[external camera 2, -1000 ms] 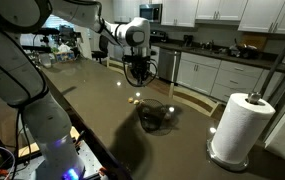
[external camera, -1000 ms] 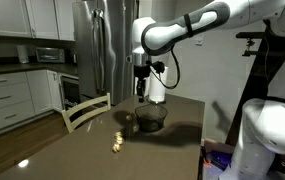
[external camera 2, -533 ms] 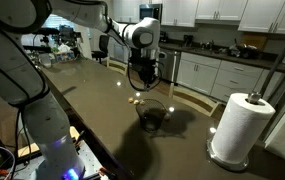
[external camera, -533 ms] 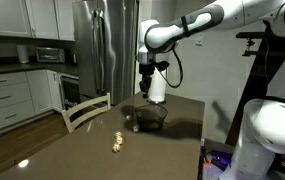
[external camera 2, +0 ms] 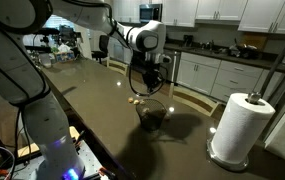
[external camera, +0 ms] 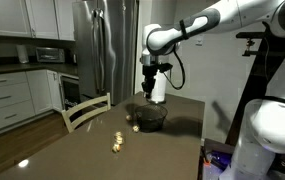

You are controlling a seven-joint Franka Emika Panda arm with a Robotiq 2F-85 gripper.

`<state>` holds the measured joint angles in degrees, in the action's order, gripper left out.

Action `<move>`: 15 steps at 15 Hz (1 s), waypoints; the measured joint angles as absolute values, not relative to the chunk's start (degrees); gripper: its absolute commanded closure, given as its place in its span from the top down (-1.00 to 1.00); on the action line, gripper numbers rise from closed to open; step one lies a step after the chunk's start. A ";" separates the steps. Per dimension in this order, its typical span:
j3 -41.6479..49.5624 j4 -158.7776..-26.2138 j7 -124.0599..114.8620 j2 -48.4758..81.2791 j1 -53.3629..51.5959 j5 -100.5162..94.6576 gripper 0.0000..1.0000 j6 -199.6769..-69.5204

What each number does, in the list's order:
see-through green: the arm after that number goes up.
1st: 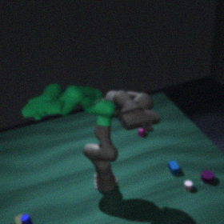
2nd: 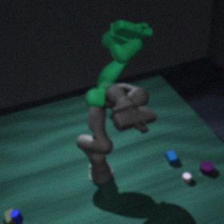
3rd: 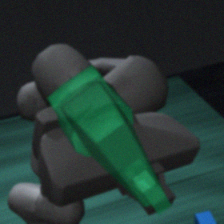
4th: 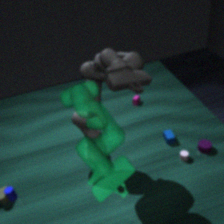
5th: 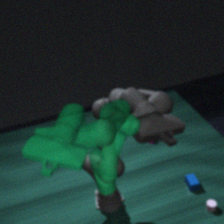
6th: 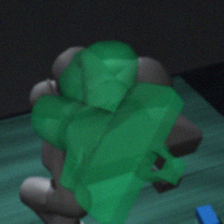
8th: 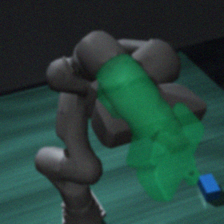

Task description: Put one hamburger inside the black basket

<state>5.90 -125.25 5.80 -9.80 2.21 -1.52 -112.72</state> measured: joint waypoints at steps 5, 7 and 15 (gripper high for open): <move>6.06 -125.55 4.29 -9.70 2.24 -1.52 0.40 -112.84; 6.06 -125.65 4.02 -9.67 2.24 -1.52 0.63 -112.91; 5.66 -127.74 3.78 -9.67 2.20 -1.50 1.00 -115.02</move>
